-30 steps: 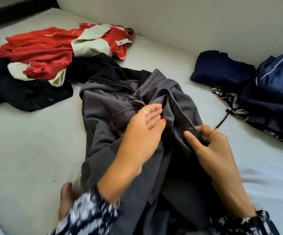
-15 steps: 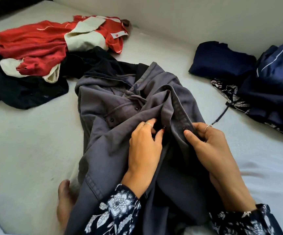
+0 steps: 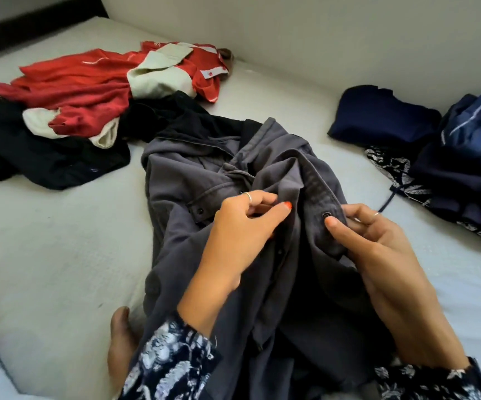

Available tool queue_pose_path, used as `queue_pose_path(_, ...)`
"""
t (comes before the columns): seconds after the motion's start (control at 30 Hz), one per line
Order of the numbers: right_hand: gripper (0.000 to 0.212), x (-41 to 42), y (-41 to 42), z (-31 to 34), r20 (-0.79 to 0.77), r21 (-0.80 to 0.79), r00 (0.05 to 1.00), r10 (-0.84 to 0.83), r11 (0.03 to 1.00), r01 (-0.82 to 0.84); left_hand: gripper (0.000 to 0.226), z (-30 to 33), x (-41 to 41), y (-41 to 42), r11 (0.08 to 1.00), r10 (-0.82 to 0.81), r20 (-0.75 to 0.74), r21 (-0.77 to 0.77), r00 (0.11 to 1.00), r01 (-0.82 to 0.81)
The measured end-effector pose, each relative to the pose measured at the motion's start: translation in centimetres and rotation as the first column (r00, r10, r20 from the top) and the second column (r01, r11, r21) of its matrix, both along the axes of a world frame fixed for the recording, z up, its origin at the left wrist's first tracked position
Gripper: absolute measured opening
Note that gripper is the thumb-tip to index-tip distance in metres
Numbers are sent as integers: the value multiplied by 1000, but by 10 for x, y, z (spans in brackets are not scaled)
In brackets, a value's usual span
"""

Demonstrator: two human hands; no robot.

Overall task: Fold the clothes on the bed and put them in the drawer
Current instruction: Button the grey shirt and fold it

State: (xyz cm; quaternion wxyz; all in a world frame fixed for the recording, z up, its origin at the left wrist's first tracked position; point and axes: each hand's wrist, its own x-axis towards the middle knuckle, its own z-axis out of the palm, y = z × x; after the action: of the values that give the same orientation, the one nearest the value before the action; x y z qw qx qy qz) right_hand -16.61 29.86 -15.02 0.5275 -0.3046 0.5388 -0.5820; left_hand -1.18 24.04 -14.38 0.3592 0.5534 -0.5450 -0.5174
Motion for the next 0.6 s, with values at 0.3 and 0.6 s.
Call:
queue_pose_path(0.3, 5, 13, -3, 66, -765, -313, 561, -317, 944, 106, 2, 66, 18, 8, 901, 193, 441, -434, 876, 20)
queue_pose_path(0.6, 10, 44, -3, 68, -724, -400, 560, -404, 906, 137, 14, 81, 4, 1, 945, 8, 209, -322, 978, 61)
